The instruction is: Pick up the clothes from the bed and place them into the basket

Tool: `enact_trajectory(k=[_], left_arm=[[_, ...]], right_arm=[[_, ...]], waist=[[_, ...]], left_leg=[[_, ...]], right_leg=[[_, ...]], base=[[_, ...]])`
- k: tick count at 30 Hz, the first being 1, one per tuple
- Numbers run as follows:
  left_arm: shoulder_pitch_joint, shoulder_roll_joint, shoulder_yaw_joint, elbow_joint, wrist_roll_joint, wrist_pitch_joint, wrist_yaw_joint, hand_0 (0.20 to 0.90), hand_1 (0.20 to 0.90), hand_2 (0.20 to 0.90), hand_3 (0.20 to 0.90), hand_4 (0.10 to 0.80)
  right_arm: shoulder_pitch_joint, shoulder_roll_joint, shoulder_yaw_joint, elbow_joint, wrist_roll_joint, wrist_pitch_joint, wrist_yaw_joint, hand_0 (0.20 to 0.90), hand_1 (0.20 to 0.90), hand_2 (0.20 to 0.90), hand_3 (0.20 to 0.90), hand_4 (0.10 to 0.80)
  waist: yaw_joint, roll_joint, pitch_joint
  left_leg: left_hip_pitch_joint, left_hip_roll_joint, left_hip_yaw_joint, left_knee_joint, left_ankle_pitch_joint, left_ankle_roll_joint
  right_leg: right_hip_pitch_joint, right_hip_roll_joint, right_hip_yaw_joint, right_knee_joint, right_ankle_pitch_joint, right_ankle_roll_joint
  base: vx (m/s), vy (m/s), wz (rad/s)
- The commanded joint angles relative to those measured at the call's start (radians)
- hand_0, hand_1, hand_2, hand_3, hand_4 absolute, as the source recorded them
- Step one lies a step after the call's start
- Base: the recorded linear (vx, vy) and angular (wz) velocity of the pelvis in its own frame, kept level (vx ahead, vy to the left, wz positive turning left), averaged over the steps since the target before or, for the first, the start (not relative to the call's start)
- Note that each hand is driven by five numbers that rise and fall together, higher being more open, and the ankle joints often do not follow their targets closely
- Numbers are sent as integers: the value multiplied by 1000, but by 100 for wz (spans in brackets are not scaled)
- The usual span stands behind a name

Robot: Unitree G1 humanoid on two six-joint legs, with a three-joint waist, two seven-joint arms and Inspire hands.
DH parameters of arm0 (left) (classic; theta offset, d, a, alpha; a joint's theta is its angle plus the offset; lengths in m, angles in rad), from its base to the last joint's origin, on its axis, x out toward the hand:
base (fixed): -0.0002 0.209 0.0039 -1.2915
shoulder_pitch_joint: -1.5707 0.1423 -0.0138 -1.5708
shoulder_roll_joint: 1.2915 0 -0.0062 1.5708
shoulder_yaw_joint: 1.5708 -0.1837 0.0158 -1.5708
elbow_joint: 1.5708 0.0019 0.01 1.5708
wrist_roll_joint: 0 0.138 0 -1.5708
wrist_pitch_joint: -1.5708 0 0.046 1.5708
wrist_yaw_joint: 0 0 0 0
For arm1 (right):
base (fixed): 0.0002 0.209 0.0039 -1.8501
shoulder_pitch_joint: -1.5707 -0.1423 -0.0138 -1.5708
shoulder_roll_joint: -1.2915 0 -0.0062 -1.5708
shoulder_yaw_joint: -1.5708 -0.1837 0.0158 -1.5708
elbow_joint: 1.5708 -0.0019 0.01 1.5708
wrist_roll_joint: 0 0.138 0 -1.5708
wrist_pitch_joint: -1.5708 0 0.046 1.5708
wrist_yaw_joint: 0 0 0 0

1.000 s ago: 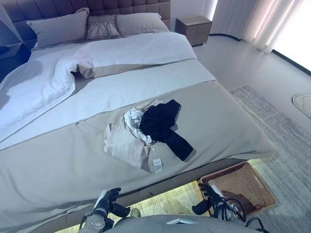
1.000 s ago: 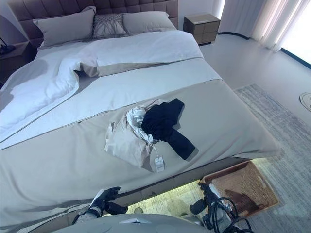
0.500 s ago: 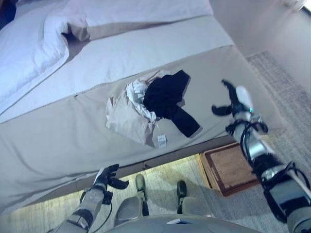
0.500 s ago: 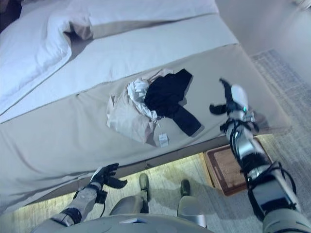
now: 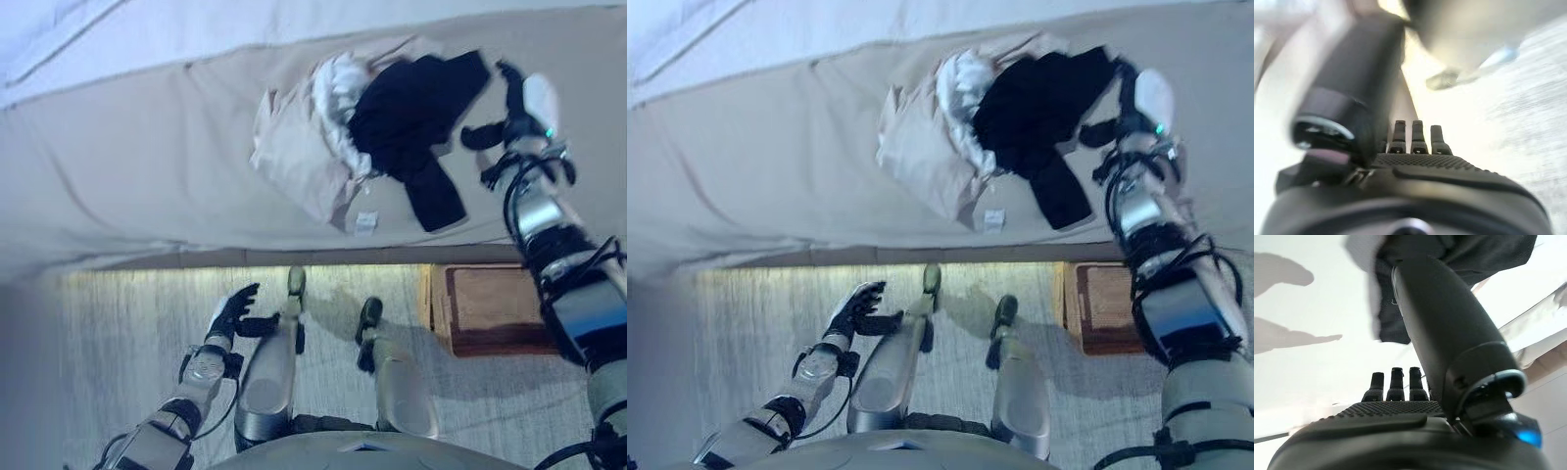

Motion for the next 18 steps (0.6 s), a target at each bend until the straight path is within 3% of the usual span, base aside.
enact_trajectory(k=[1, 3, 10, 18], left_arm=[[87, 45, -28, -65, -7, -48, -1, 900, 900, 900, 900, 800], [89, 54, -28, -94, -24, -32, -4, 900, 900, 900, 900, 800], [98, 63, -19, -147, -74, -23, 5, 900, 900, 900, 900, 800], [154, 109, 25, -322, -144, -134, 42, 900, 900, 900, 900, 800]], right_arm=[[-118, -53, 53, -72, -6, -2, -51, 900, 900, 900, 900, 800], [-146, -46, 63, -56, -19, 9, -46, 900, 900, 900, 900, 800], [-275, -55, 114, 0, -30, 67, -22, 900, 900, 900, 900, 800], [-364, -112, 183, 70, -43, 141, 112, 900, 900, 900, 900, 800]], waist=[[13, 14, -67], [21, 15, -63], [39, 44, -48], [42, 79, -35]], left_leg=[[-115, -77, -31, 276, -188, 57], [-144, -90, -32, 353, -242, 63], [-273, -117, -13, 540, -296, 80], [-375, -111, 4, 666, -321, 83]], right_leg=[[-77, -2, -73, 206, -78, -61], [-108, -15, -57, 287, -126, -60], [-244, -35, -55, 504, -195, -87], [-374, -39, -10, 643, -233, -104]], base=[[77, 25, 10], [74, 27, 18], [-33, 45, 8], [-11, 47, 1]])
